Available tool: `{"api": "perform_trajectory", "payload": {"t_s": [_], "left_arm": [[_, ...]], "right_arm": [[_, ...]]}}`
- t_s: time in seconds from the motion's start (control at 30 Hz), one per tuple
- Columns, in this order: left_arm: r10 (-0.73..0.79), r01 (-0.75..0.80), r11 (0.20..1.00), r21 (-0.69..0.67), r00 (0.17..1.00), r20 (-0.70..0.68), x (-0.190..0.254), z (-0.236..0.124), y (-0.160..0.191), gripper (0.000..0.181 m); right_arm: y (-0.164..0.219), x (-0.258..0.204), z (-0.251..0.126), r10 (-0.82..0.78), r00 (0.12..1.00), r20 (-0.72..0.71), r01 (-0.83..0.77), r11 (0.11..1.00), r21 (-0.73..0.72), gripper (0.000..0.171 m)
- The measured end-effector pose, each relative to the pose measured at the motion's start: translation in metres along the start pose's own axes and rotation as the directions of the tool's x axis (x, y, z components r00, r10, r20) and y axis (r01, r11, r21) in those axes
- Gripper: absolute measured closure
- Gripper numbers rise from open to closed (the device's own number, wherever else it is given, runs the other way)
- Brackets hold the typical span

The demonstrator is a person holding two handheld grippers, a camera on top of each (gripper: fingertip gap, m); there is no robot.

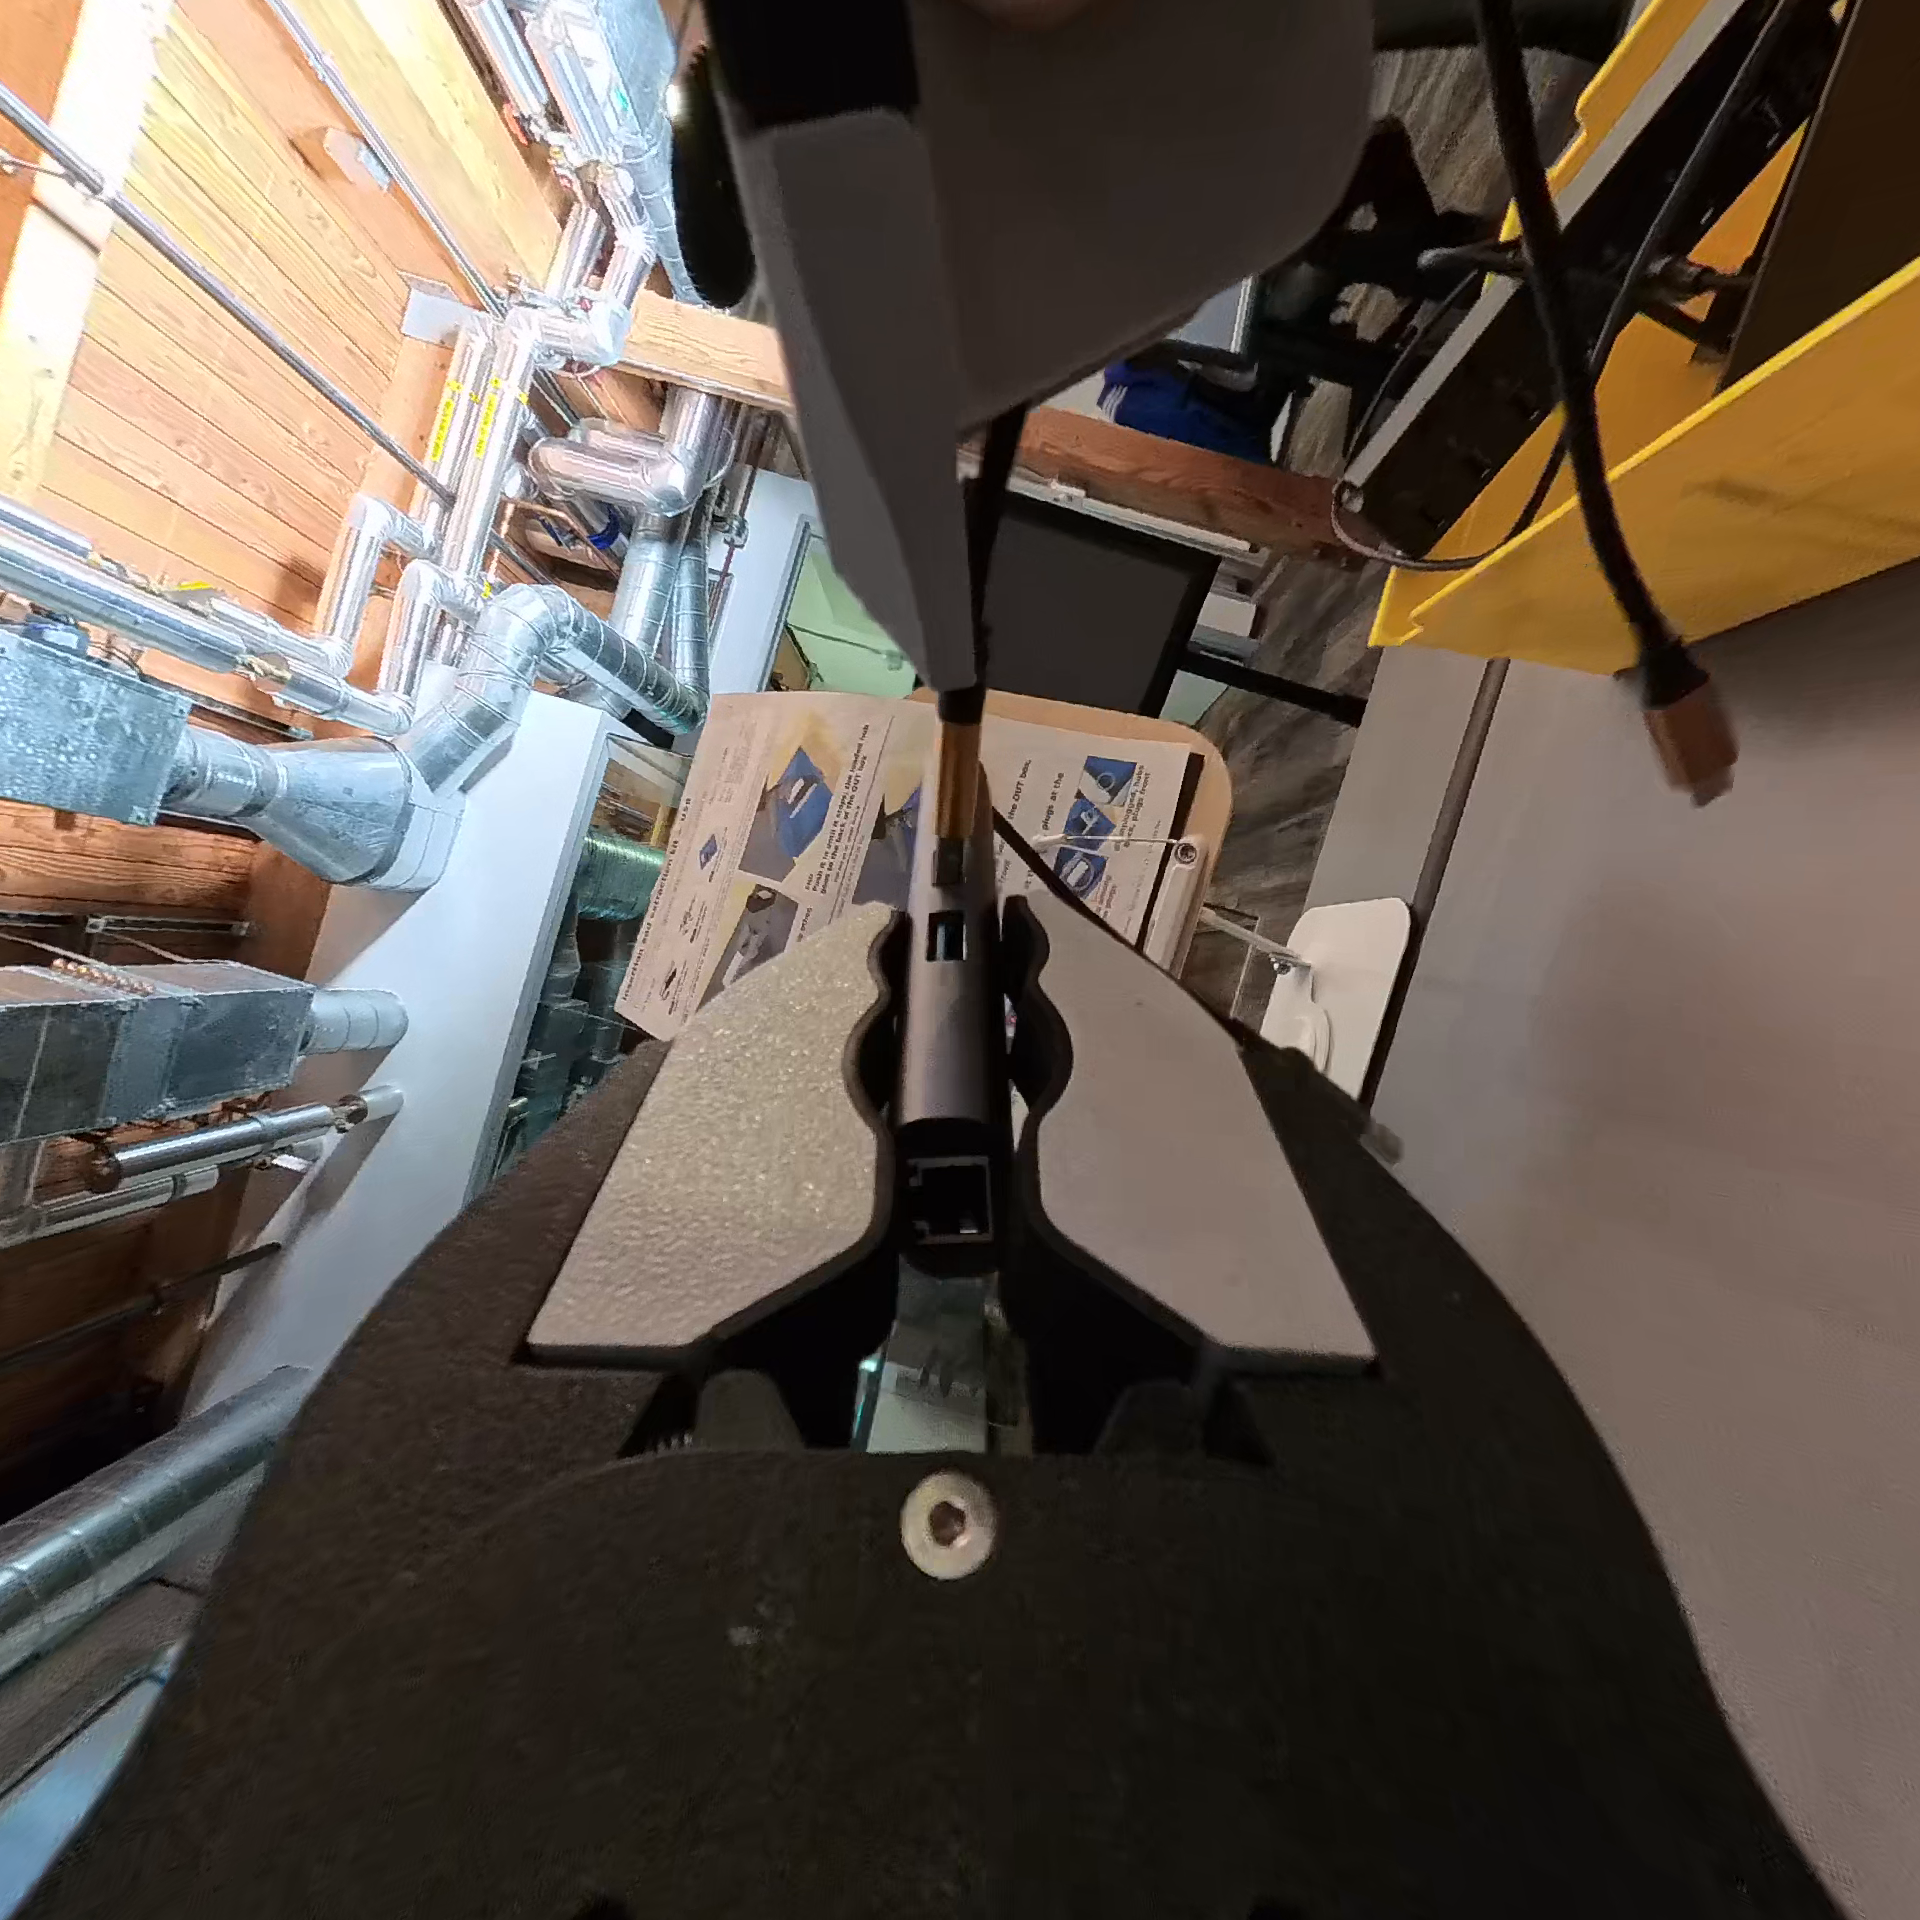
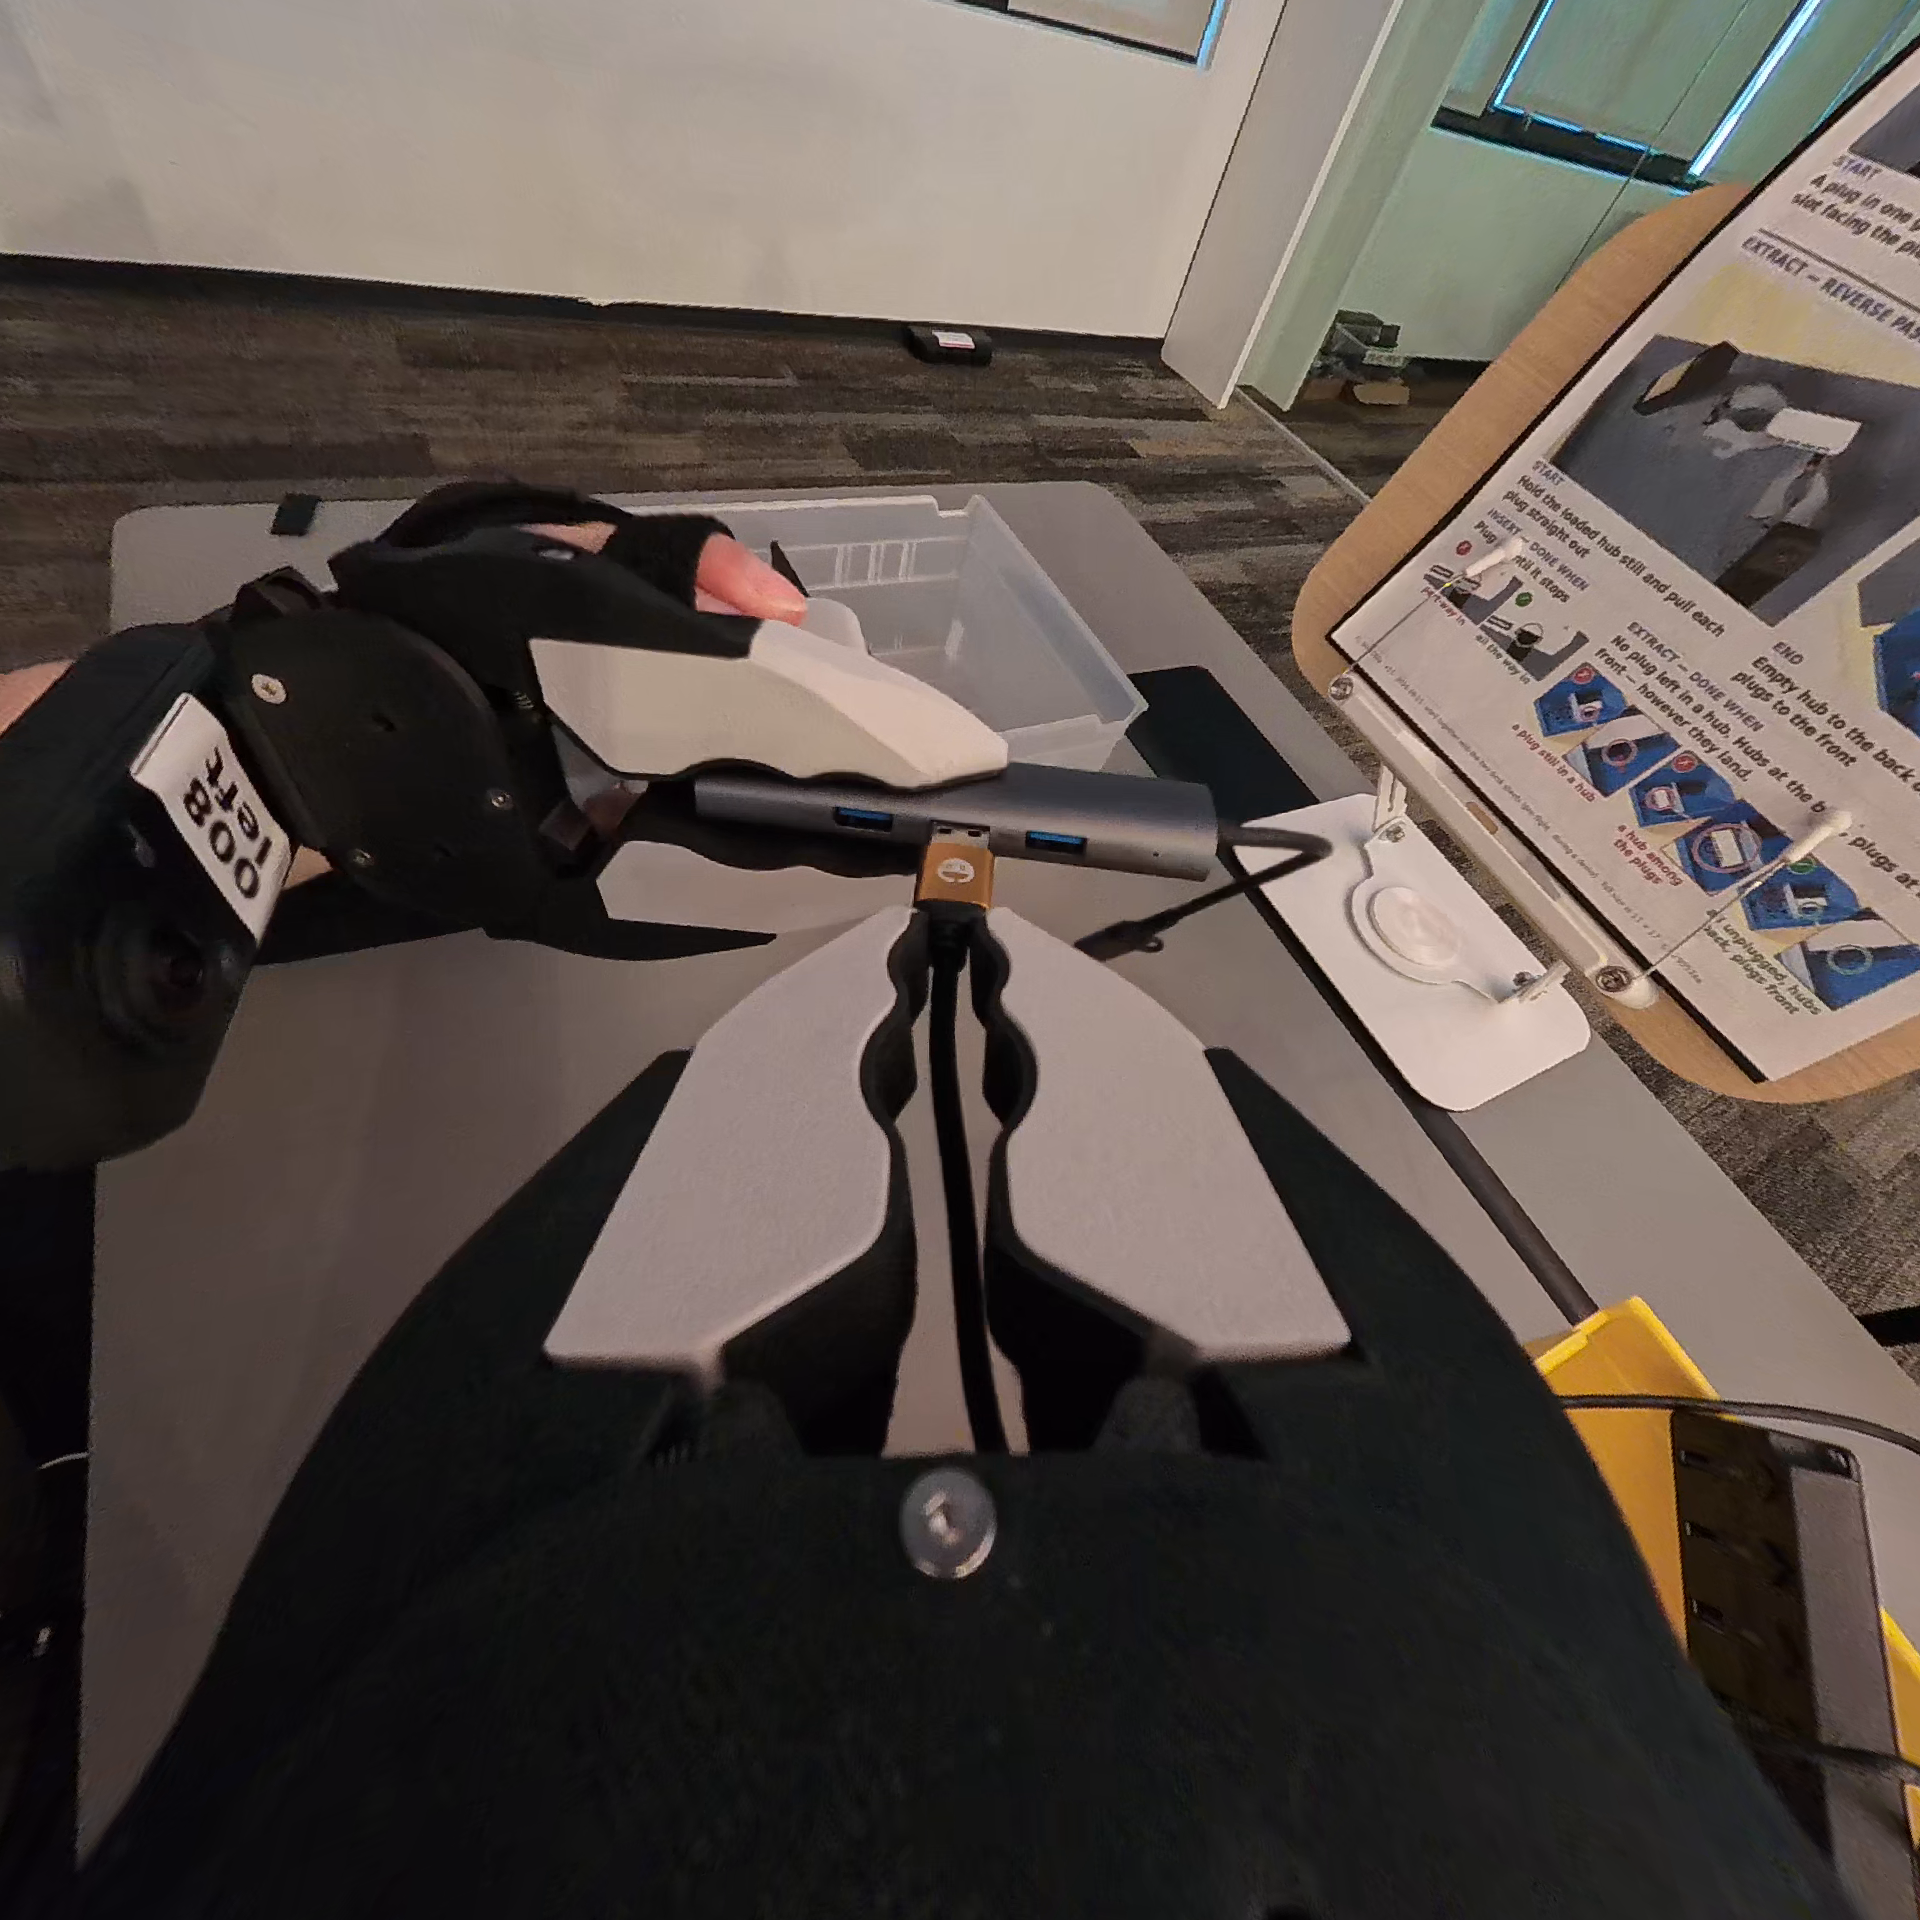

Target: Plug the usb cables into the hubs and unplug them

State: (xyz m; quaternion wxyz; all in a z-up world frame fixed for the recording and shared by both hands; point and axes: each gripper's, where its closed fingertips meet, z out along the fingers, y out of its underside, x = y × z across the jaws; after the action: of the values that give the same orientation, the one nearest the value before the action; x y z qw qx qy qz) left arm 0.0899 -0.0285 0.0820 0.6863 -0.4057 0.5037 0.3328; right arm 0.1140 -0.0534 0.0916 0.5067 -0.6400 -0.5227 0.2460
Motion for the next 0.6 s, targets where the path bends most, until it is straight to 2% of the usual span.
{"api": "perform_trajectory", "payload": {"t_s": [0.27,0.6], "left_arm": [[-0.055,0.056,0.997,-0.049,0.998,0.014,-0.008,0.003,0.01,0.164],[-0.058,0.058,0.996,-0.069,0.998,0.015,-0.009,0.003,0.011,0.164]], "right_arm": [[-0.009,0.005,0.007,-0.023,1.0,-0.01,0.024,0.995,0.094,0.162],[-0.009,0.007,0.013,-0.05,0.998,-0.045,0.055,0.993,0.105,0.153]]}}
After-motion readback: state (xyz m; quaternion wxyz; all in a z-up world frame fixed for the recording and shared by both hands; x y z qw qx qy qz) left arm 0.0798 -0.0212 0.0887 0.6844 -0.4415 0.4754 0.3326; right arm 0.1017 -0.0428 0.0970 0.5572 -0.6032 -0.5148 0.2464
